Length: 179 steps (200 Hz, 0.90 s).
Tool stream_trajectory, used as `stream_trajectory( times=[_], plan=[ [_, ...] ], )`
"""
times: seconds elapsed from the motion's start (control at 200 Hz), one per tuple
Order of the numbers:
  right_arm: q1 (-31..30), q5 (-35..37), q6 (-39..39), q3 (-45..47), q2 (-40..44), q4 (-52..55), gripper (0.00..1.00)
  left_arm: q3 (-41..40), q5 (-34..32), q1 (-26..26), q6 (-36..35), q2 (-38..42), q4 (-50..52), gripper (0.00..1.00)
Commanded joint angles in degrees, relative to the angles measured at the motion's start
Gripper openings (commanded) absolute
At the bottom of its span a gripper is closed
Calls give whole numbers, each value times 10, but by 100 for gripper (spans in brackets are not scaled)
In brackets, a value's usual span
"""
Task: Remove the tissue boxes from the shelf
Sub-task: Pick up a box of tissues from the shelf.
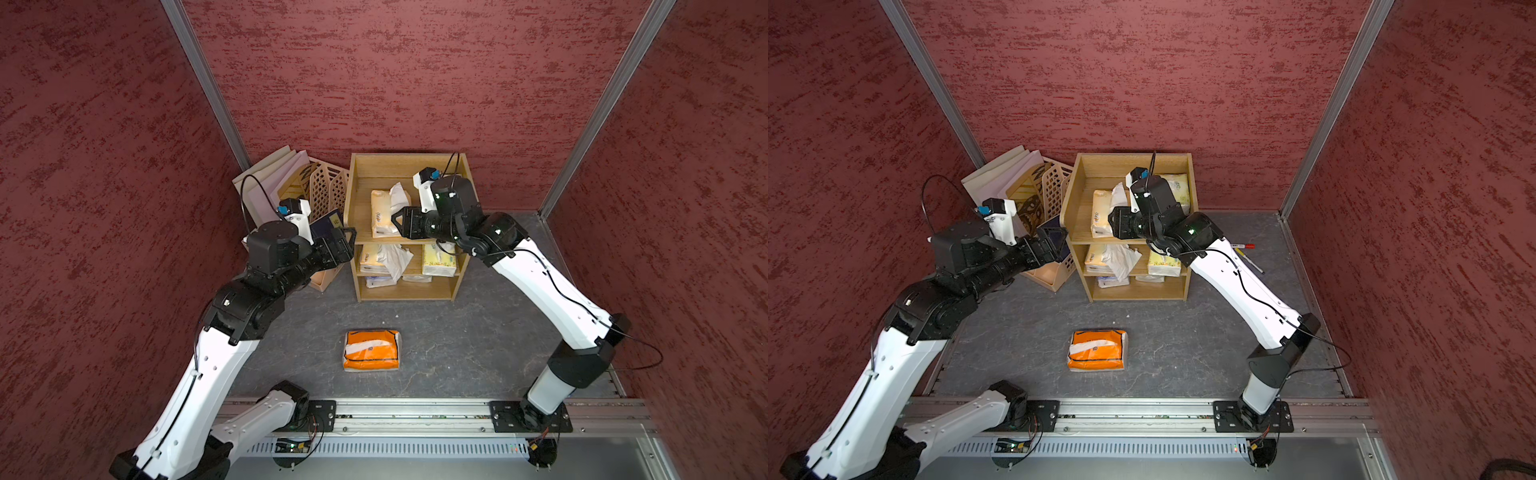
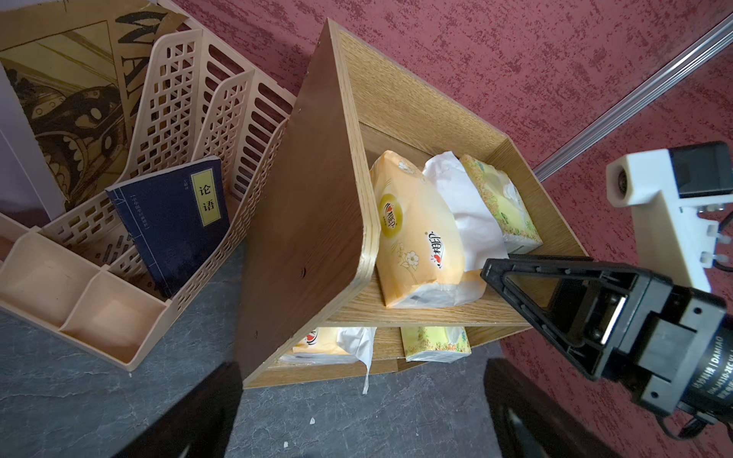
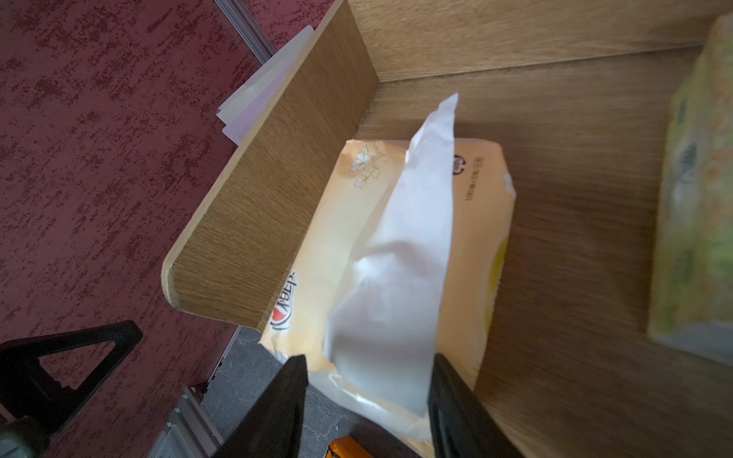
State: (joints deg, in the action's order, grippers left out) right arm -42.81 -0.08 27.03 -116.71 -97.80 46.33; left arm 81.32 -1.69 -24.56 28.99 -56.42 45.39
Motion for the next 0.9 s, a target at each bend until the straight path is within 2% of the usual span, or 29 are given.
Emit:
stream_trajectory(
  times=[0.0,0.376,0.586,0.892],
  plan=[
    [5,-12,-1,8,-12,-19,49,0,-11,-2,-12,11,8,100],
    [5,-9,-11,27,-11,-26,45,-3,-20,-2,-15,17,13,100],
    [5,21,-28,2,24,-12,58,-6,-21,-1,-13,20,13,100],
    [7,66,-52,2,47,45,59,-12,-9,-2,-8,10,-3,100]
  ],
)
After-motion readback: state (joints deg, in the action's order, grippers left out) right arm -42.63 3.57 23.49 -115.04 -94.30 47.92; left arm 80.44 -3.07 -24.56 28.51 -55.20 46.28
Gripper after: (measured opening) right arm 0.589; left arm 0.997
